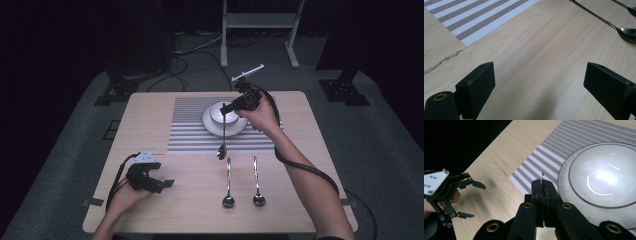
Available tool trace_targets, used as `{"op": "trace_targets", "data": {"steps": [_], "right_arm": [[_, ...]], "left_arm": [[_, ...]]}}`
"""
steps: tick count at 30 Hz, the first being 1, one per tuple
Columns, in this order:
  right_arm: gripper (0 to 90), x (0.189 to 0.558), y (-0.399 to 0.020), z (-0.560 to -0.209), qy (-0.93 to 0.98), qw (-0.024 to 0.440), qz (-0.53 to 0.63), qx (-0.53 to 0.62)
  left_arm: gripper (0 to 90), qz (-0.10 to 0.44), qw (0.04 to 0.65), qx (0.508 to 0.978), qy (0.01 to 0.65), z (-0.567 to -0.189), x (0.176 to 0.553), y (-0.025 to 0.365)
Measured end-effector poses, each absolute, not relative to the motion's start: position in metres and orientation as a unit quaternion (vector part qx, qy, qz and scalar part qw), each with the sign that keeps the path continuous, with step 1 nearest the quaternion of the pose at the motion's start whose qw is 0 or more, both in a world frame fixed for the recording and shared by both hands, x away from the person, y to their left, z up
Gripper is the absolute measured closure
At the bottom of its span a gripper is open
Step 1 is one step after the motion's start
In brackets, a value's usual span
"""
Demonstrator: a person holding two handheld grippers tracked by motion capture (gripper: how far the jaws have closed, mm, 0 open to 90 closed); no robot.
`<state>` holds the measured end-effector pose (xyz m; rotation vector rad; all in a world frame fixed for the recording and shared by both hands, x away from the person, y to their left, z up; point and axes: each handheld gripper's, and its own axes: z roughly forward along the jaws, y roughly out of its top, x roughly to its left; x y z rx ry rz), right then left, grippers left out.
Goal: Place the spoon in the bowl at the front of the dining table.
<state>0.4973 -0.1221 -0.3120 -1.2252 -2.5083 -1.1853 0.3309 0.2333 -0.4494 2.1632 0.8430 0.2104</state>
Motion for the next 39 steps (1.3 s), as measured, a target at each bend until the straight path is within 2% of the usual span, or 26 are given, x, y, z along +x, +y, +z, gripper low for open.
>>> {"op": "trace_targets", "data": {"steps": [39], "right_arm": [[88.5,0.54,-0.142,-0.298,-0.78,0.009,-0.411,-0.472]], "left_arm": [[9.0,0.08,0.406,0.85,0.327,-0.448,0.33,0.236]]}}
